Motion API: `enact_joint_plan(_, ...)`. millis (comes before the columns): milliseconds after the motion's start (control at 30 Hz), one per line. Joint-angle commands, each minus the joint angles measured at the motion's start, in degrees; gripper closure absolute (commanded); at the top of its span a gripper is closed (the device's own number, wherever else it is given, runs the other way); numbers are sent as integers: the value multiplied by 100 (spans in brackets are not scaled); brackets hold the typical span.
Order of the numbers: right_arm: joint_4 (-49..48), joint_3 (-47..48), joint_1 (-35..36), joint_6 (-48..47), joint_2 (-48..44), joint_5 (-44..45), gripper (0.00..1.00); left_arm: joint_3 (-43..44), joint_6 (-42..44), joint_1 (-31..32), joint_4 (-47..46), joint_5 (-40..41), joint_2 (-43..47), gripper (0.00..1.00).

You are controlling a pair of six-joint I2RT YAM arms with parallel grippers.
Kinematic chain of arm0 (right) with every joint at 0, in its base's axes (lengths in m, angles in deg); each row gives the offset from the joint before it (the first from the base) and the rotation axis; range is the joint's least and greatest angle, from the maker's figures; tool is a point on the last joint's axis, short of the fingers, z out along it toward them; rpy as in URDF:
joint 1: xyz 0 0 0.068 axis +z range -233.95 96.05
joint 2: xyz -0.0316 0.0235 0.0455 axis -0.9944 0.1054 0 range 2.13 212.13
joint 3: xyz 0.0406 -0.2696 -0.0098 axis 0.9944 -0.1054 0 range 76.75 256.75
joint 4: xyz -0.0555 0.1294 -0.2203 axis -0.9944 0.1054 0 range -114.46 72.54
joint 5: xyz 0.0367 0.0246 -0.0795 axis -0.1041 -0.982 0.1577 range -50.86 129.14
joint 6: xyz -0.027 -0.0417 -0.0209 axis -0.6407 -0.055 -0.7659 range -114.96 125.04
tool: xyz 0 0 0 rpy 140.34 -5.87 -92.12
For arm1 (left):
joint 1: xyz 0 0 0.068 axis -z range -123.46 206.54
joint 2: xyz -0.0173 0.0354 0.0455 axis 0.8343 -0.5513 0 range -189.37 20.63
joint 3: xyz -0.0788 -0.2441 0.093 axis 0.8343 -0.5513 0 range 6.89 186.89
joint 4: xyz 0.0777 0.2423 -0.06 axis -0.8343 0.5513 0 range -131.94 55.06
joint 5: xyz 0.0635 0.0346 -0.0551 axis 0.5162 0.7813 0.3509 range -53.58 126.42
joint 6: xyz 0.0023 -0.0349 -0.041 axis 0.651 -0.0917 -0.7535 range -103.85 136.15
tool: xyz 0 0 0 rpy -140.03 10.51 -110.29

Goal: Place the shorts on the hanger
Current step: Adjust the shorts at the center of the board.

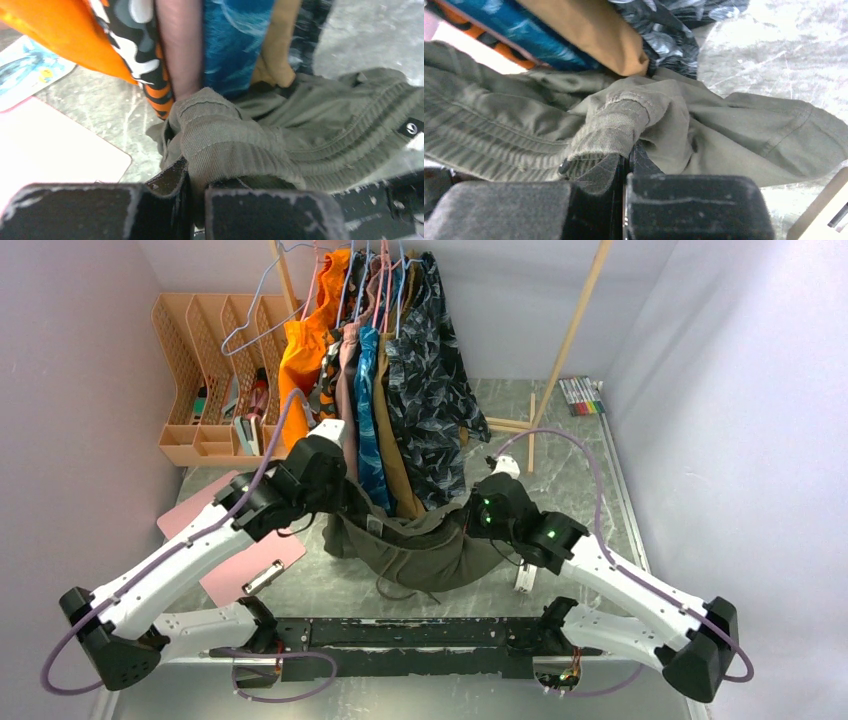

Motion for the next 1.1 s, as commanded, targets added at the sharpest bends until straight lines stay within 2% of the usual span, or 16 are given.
enact_joint_plan(0,-484,-549,-320,679,281,29,100,181,-168,-183,121,928,-313,93)
enact_joint_plan(100,-809,-891,-501,822,522,-488,100,14,-15,-421,-67,794,-478,93)
enact_joint_plan(267,-966,-1217,-513,847,705,-649,100,-521,170,-903,-548,323,-755,93)
enact_joint_plan(367,-1151,-1440,-515,808,545,-810,86,-794,267,-1181,-898,-87,-795,93)
enact_joint_plan(500,-1158,-1482,-507,452,252,-1057,54,-794,366,-1331,-1081,-372,-916,93)
enact_joint_plan(567,-1009,-1390,-505,163,225,-1103,47,-708,425,-1348,-1110,-427,-1001,93)
enact_joint_plan(733,-701,-953,-399,-351,411,-977,38,-485,537,-1358,-1129,-540,-1189,93)
enact_joint_plan(833,-453,-577,-160,-564,620,-589,31,-359,575,-1359,-1102,-514,-1275,93)
enact_joint_plan(1067,165,111,112,-960,1201,308,30,48,731,-1366,-894,-325,-1514,93)
